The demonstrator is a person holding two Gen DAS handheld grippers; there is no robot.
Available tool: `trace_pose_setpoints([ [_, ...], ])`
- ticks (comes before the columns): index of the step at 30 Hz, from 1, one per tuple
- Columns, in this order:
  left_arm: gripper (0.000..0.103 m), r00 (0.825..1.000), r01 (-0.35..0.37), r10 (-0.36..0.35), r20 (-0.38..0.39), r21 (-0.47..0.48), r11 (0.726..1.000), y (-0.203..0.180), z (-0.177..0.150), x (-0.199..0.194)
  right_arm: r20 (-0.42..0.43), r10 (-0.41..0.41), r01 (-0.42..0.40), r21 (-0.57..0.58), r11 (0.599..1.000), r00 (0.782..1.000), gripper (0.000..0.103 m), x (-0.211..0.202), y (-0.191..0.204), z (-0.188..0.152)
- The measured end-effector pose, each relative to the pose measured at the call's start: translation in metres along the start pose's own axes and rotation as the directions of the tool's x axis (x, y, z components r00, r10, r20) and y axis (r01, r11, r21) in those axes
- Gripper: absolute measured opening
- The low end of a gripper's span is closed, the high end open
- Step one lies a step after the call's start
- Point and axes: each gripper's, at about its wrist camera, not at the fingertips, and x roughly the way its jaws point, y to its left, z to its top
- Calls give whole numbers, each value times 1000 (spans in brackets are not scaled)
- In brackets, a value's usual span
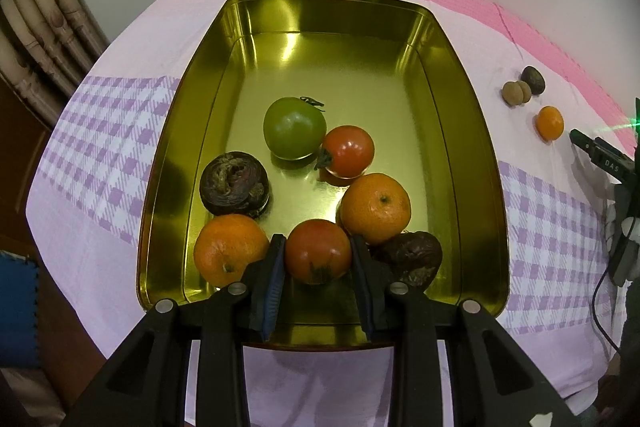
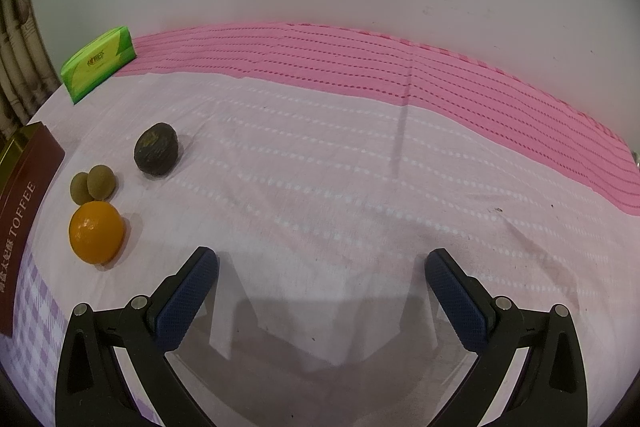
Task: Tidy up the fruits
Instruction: 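Carry the red tomato into the gold tin and open the left gripper, then lift the left gripper away from the tin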
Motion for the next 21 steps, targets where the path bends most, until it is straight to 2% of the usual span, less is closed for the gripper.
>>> trace_pose_setpoints([
  [11, 30, 999, 11, -11, 36, 9, 1000, 3, 4, -14, -20, 10, -10, -10, 1000, 1000, 103, 0, -2, 2],
  [14, 38, 998, 17, -18, 53, 5, 1000, 6, 5, -21, -27, 13, -14, -14, 1000, 1000, 103, 0, -2, 2],
  [16, 49, 998, 11, -11, 65, 5, 1000, 8, 6, -25, -30, 12, -13, -13, 1000, 999, 103, -1, -1, 1],
  [21, 61, 995, -16, 14, 100, 19, 1000, 9, 7, -34, -33, 4, -4, -4, 1000, 999, 103, -5, 5, -4],
])
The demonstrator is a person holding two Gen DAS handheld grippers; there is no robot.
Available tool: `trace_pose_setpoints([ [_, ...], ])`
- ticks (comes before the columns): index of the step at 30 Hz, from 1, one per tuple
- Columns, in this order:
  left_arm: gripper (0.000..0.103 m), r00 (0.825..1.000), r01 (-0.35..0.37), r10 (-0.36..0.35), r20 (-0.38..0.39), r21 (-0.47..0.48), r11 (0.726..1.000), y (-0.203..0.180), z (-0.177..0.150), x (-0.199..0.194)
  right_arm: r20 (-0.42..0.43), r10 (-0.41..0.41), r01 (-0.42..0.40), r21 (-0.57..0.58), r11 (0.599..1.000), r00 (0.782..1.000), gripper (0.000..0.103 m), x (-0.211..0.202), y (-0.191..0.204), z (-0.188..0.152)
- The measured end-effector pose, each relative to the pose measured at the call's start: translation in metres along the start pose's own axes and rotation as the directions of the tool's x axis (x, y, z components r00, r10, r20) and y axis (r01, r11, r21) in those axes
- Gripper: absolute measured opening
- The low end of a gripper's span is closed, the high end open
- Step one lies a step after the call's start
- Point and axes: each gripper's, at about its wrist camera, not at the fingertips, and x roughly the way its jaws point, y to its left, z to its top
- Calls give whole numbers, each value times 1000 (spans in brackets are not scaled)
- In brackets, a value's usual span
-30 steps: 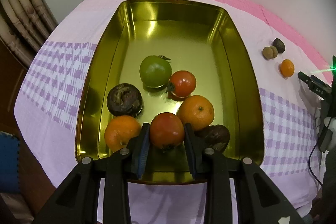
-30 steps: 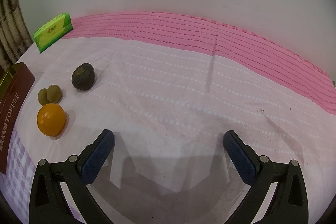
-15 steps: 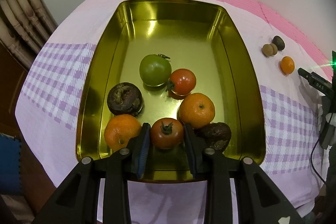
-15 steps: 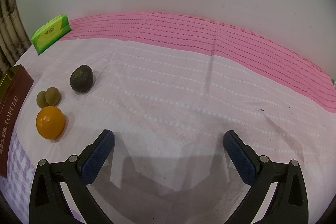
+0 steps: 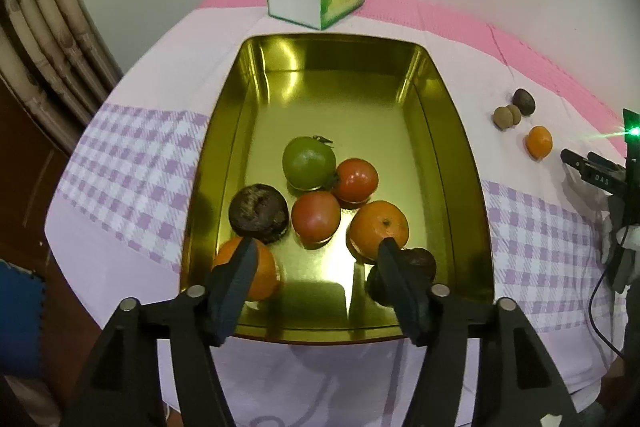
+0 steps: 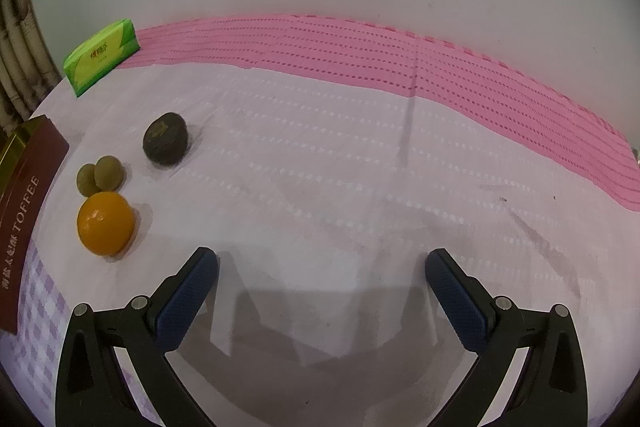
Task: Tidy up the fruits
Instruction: 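Lift the left gripper away from the tin, then close the right gripper on the mandarin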
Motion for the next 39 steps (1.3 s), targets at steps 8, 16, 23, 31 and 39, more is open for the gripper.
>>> trace_pose_setpoints([
  [8, 73, 999, 3, -2, 37, -34, 999, 11, 3, -7, 3, 20, -20, -24, 1000, 1000, 102, -11, 22, -16],
  [16, 77, 998, -15, 19, 64, -68, 998, 24, 3, -14, 3, 96, -95, -91, 991, 995, 88, -23, 68, -20],
  [23, 79, 996, -20, 28, 81, -100, 995, 35, 2, -22, 5, 130, -127, -146, 981, 992, 72, -24, 99, -10],
  [31, 81, 995, -34, 47, 92, -132, 991, 49, 1, -28, -6, 127, -127, -122, 984, 992, 58, -11, 111, 3],
  [39, 86, 995, -47, 61, 83, -161, 986, 57, 0, -25, -9, 104, -104, -140, 985, 995, 47, -8, 120, 4],
])
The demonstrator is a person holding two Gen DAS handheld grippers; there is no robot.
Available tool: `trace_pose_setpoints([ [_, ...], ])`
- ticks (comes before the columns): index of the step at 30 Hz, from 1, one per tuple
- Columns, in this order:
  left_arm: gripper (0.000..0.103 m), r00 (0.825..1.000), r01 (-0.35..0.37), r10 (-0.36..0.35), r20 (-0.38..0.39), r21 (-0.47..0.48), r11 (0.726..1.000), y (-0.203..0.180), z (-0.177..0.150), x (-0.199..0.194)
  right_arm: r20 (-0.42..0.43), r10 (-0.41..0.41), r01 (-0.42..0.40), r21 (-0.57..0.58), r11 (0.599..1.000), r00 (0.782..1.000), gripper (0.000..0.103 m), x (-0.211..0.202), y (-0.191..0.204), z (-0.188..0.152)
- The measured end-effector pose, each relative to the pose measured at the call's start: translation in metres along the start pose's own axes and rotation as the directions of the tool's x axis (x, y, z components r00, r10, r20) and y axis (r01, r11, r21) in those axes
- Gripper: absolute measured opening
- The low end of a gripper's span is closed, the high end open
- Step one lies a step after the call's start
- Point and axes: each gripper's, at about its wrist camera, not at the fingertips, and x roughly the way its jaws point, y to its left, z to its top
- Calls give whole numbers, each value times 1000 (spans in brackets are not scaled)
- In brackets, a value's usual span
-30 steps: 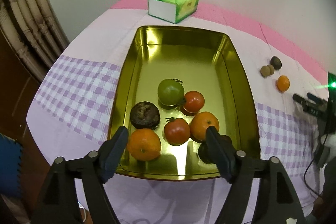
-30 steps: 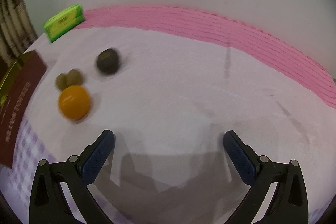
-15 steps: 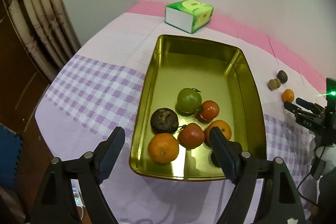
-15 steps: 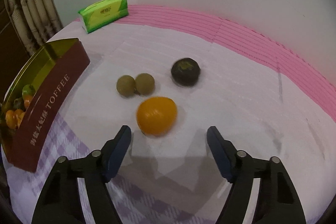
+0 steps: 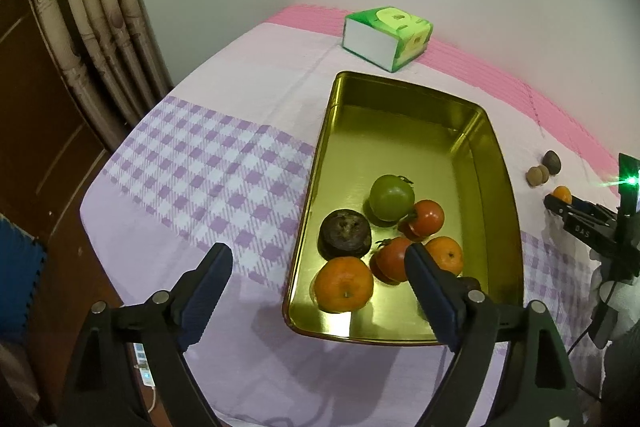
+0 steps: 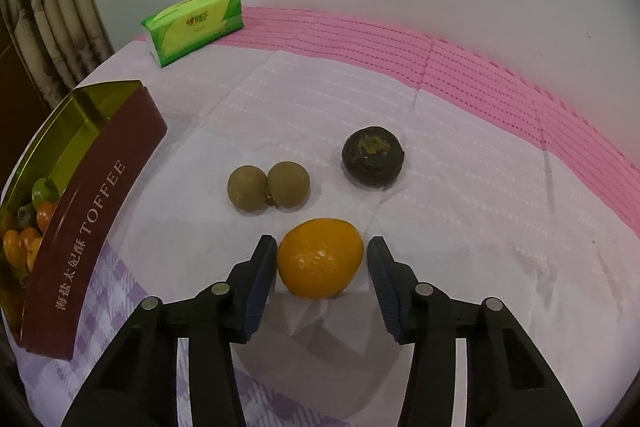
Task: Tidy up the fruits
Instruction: 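Close the right gripper on the mandarin, then carry the mandarin into the gold tin and open the right gripper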
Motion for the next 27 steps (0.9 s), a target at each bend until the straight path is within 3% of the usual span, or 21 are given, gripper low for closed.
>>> trace_pose_setpoints([
  [27, 97, 1000, -9, 9, -11, -57, 998, 14, 1, 9, 12, -21, 21, -10, 1000, 1000, 39, -9, 10, 2],
])
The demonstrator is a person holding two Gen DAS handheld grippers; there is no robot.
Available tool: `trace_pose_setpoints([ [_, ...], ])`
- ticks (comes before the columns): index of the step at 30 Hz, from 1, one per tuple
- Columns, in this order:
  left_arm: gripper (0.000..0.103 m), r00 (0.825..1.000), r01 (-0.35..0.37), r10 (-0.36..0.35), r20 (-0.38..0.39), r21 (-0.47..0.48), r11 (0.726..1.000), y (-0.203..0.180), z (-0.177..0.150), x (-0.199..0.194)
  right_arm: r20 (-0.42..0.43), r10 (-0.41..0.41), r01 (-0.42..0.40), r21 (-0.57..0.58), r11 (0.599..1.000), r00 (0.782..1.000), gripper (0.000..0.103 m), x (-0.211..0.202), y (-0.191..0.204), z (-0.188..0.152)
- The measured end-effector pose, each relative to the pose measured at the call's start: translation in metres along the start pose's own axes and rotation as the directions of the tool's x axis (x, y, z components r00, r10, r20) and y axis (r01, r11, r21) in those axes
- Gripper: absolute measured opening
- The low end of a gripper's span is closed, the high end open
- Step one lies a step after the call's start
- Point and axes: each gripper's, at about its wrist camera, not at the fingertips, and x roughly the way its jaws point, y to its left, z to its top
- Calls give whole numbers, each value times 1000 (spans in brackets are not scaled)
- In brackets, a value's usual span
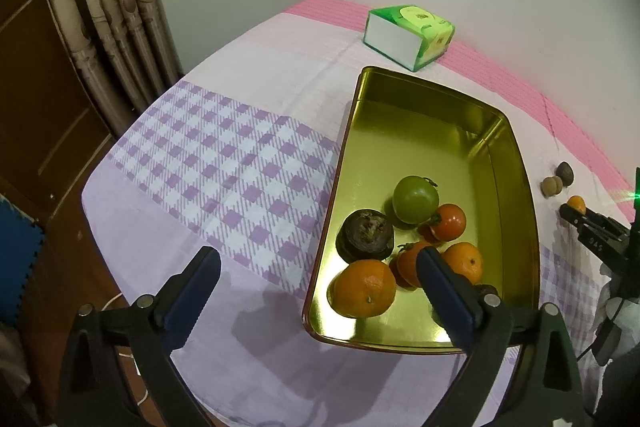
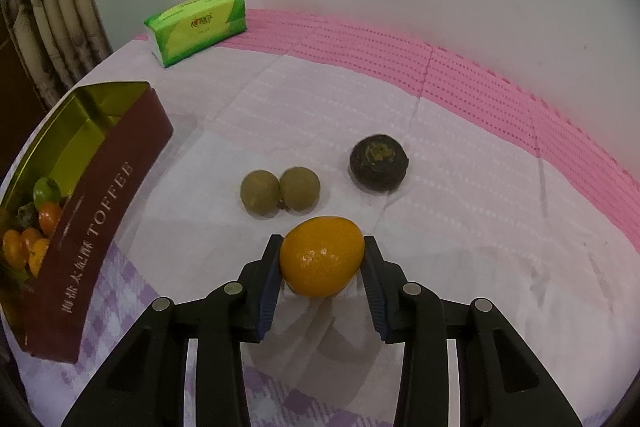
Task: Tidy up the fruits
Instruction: 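Carry the mandarin into the gold tin and open the right gripper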
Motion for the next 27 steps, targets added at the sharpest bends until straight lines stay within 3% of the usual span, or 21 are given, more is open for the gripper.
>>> trace_pose_setpoints([
  [11, 99, 1000, -5, 5, 13, 0, 1000, 1, 1, -2, 54, 74, -72, -31, 997, 996, 39, -29, 29, 16],
  [27, 99, 998, -30, 34, 48, -83, 996, 19, 6, -10, 67, 264, -246, -200, 948, 962, 39, -50, 132, 37],
])
